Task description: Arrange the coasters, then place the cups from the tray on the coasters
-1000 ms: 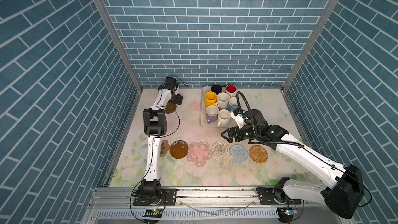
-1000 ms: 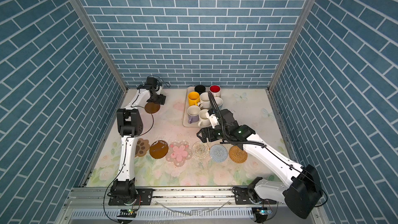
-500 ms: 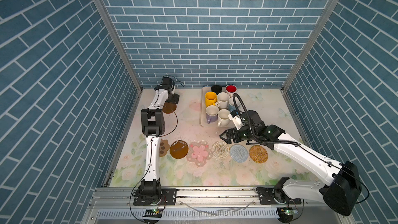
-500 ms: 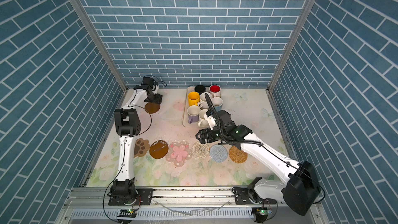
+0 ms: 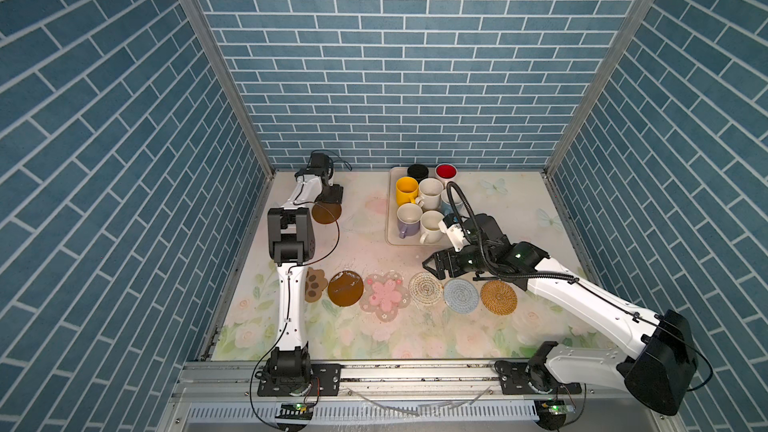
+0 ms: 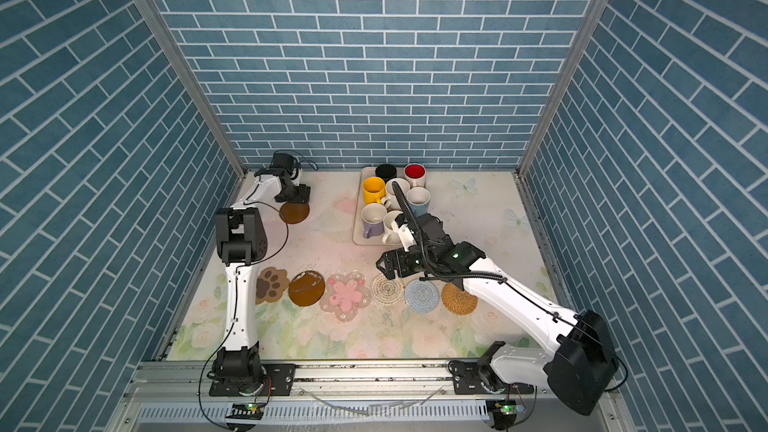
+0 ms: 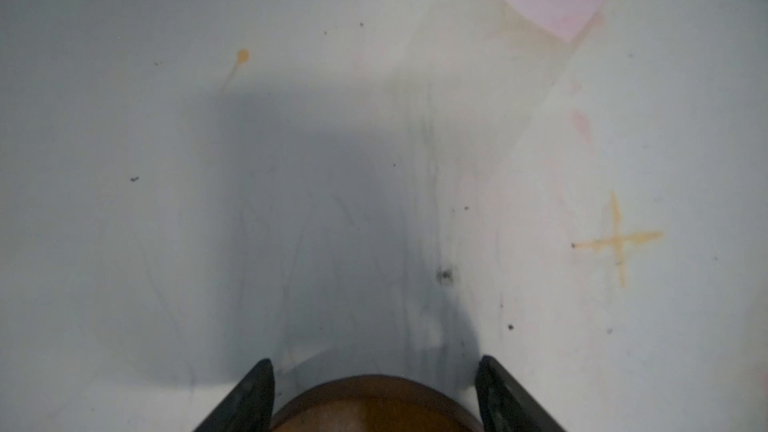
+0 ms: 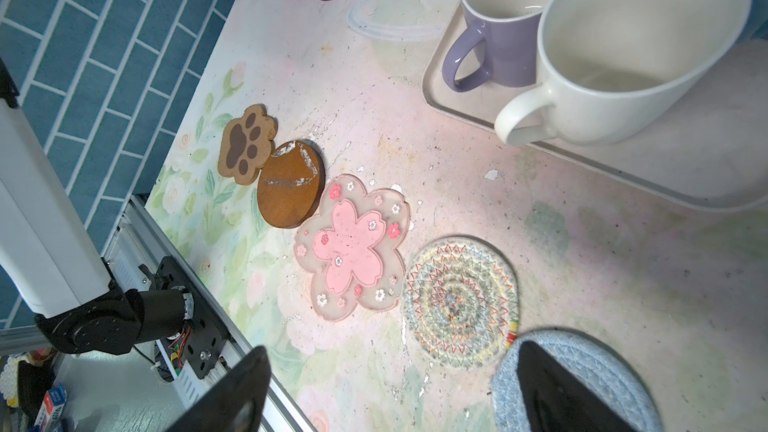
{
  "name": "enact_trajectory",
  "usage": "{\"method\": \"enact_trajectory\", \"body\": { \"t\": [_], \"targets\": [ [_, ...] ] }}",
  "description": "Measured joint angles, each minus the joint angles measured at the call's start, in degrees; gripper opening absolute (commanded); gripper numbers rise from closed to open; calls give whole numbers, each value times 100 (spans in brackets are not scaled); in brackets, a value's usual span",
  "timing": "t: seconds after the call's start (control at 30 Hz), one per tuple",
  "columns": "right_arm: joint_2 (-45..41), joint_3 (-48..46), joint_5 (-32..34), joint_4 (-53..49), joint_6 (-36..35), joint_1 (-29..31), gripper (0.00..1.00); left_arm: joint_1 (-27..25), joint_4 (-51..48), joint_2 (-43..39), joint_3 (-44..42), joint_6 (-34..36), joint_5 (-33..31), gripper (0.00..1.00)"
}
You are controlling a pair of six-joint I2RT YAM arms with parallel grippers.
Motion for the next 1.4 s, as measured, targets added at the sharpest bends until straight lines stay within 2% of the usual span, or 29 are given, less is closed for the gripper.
{"method": "enact_trajectory", "body": {
  "t": [0.43,0.7,0.87,1.0,1.17,1.4],
  "targets": [
    [2,-7,-33,181,-4,37,93,0,520,-1222,-2046,15,-146,73],
    [116,-9,-195,562,-2,48,93,0,614,-1943,-3003,-11,-232,72],
    [345,-7,-247,741,-4,59,93,0,739,-2433,-3554,-190,-243,72],
    [901,94,-306,870,-2,59,92,0,809,-2817,-3873,-461,-229,75],
    [1991,994,-293,782,39,59,90,0,820,-3665,-4203,-848,-323,80],
    [3805,3414,-492,754,208,105,87,0,835,-5571,-4802,-1480,-542,81]
  ]
}}
